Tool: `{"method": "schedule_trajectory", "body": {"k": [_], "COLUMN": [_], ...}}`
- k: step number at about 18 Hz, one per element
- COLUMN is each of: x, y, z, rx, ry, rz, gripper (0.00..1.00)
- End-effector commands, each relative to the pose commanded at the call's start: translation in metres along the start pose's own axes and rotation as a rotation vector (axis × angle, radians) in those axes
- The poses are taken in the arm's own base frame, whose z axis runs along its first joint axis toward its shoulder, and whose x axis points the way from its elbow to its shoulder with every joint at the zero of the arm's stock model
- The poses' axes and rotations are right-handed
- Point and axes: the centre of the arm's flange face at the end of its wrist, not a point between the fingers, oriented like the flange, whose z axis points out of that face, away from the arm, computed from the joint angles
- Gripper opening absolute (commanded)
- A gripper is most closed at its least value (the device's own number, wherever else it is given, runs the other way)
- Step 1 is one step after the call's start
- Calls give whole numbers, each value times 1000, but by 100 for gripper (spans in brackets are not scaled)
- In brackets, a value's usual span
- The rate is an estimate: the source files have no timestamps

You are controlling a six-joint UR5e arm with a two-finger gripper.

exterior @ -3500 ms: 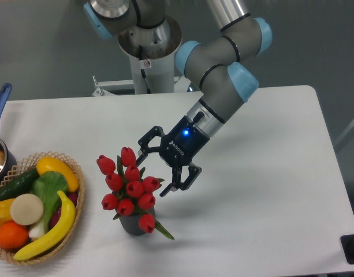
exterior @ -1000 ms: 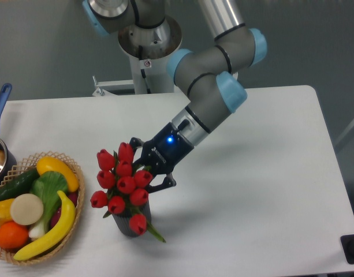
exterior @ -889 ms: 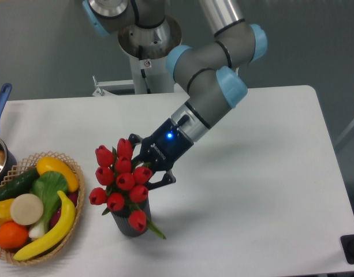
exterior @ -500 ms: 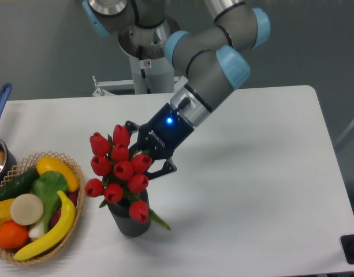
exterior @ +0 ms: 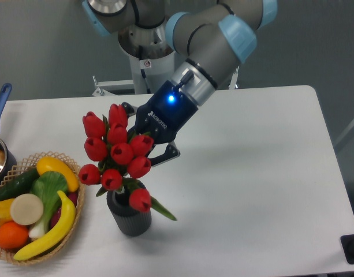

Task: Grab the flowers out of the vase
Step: 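Lift the gripped tulips up out of the grey vase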

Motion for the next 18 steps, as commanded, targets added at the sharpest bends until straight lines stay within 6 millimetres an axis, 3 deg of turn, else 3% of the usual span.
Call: {"method": "schedule_trajectory", "body": {"k": [7,18], "x": [-9,-71], "y": [-31,8], "z": [-25,-134], "rx": [23,27], "ry": [-48,-253], "rz": [-21,-89], "gripper": [41,41]}}
